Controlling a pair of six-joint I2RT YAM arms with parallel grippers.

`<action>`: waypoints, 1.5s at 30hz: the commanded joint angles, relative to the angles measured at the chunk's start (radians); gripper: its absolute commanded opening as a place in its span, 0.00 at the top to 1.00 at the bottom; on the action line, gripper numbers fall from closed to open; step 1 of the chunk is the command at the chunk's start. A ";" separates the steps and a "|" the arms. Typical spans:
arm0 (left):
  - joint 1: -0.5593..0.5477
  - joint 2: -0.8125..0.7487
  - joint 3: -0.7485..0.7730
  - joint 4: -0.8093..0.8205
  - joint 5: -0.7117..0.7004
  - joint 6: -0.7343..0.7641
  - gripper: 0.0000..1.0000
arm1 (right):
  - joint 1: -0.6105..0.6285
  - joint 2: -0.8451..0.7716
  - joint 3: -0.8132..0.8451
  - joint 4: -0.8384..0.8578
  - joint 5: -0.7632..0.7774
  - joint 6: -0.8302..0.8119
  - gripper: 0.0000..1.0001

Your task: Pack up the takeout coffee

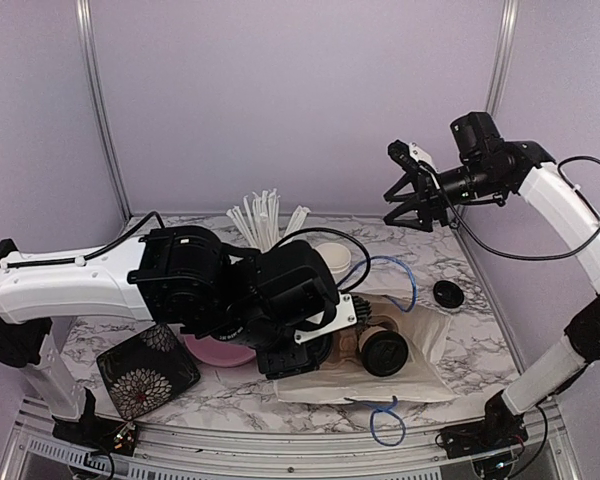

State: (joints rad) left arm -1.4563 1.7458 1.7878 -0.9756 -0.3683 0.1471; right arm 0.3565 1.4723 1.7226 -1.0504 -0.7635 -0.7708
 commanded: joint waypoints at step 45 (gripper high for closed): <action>-0.030 0.096 -0.096 0.251 -0.129 0.512 0.42 | -0.009 0.499 -0.075 0.141 -0.005 0.154 0.48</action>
State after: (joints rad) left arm -1.5013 1.8156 1.7092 -0.7567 -0.5102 0.6121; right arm 0.3542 1.9591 1.6245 -0.8955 -0.7425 -0.6323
